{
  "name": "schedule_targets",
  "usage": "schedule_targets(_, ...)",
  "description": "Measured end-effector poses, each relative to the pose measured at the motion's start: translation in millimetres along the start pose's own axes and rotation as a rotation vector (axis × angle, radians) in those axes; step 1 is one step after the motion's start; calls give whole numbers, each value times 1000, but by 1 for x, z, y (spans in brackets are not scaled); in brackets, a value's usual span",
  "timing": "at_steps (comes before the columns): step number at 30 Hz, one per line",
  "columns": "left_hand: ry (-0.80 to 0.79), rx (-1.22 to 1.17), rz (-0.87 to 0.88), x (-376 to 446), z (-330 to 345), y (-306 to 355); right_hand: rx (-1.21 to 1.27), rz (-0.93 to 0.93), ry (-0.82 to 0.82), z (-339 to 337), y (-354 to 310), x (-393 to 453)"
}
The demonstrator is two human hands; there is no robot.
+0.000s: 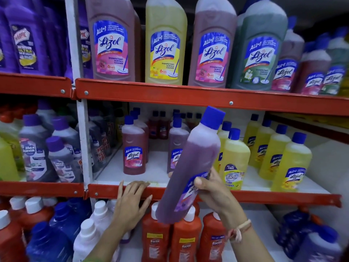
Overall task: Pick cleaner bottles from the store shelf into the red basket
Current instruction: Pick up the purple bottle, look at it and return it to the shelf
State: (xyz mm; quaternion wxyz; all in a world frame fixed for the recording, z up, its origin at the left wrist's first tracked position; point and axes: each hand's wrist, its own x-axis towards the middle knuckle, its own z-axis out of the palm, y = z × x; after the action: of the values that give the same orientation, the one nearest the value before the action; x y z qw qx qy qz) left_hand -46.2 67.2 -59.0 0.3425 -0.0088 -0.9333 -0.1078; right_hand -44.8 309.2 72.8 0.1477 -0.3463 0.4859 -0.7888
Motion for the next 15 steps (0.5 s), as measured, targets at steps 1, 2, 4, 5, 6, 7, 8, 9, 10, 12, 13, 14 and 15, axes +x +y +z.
schedule_targets(1,2,3,6,-1,0,0,35,38,-75,-1,3,1)
schedule_targets(2,7,8,10,-1,0,1,60,61,-154,-2,6,3)
schedule_targets(4,14,16,13,-1,-1,2,103,92,-299,-4,9,7)
schedule_targets(5,14,19,15,-1,-1,3,113,103,-356,-4,9,9)
schedule_targets(6,14,19,17,-2,-1,3,112,114,-403,-4,9,10)
schedule_targets(7,12,18,15,-2,-1,3,106,127,-437,-4,9,12)
schedule_targets(8,7,17,10,-2,-2,3,100,146,-456,-4,9,14)
schedule_targets(9,3,17,8,-2,-2,3,96,171,-468,-4,7,15)
schedule_targets(10,2,18,8,-2,-2,3,93,190,-477,-4,6,16)
schedule_targets(12,1,13,11,-2,-1,3,77,190,-484,-7,4,19)
schedule_targets(13,2,12,12,-2,-1,3,59,168,-482,-9,4,20)
schedule_targets(14,3,13,13,-2,-1,3,41,149,-475,-11,4,22)
schedule_targets(15,2,14,14,-2,-2,2,27,149,-457,-13,3,24)
